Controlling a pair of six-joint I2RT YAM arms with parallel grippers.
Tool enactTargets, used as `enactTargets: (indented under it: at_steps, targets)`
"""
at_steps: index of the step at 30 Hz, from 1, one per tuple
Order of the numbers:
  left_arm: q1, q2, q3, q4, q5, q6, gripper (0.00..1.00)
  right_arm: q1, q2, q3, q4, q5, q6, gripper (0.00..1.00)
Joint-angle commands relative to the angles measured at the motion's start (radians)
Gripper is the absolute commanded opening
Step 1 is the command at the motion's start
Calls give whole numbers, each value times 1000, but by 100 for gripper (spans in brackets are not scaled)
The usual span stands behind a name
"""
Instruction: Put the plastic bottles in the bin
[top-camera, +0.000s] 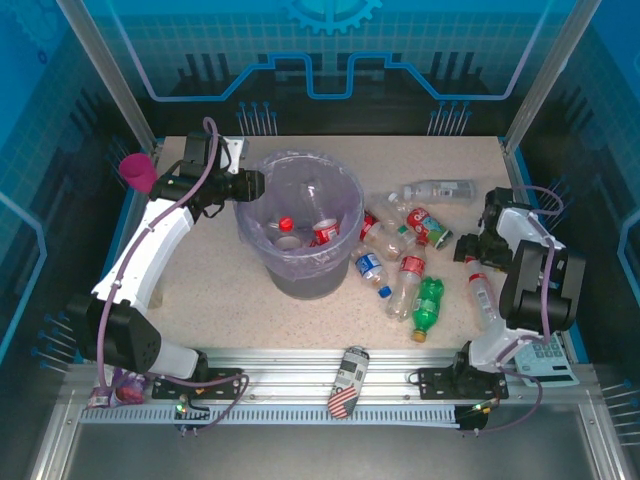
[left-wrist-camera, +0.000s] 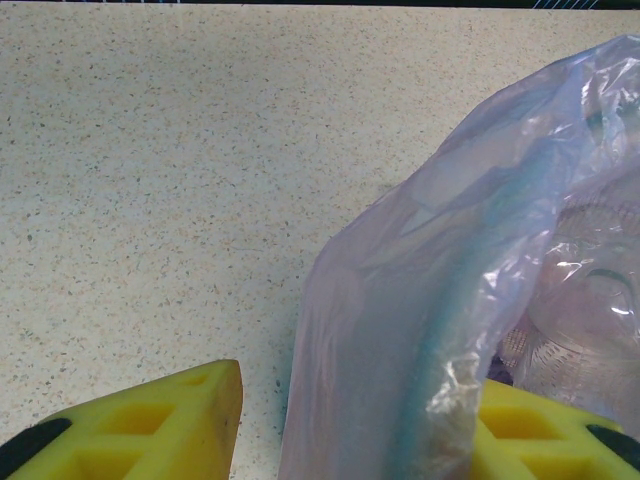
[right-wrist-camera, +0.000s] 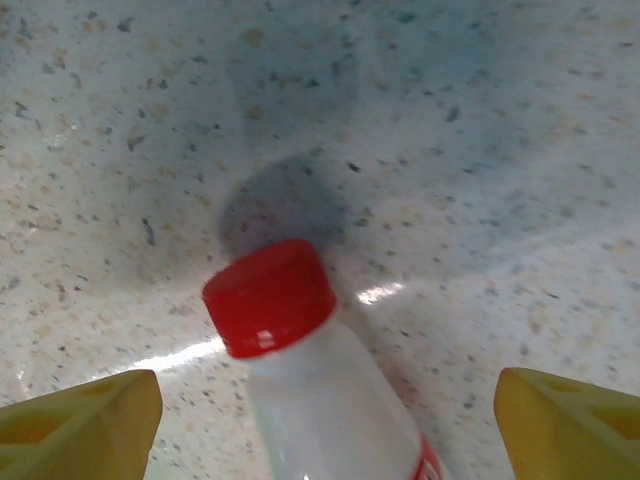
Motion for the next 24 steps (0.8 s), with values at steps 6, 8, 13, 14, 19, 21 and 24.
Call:
enactTargets:
  at_steps: [6,8,13,14,19,21,24]
  targets:
    - [-2,25,-51,-68,-21,3,49,6,104,30,40,-27,-3,81]
    - [-2,27,-51,-69,-22,4,48,20,110,34,31,11,-2,77]
    - [-2,32,-51,-69,-21,4,49,31,135,41,21,38,2,65]
    - [-1,32,-51,-70,-22,5,49,31,135,41,20,37,2,65]
    - [-1,31,-51,-70,-25,4,49,31,124,37,31,41,-2,59]
    - [-2,32,-52,-69,-26,4,49,33,120,37,38,38,-5,57]
    - [-2,32,-52,-68,-26,5,49,33,116,33,48,42,-4,54]
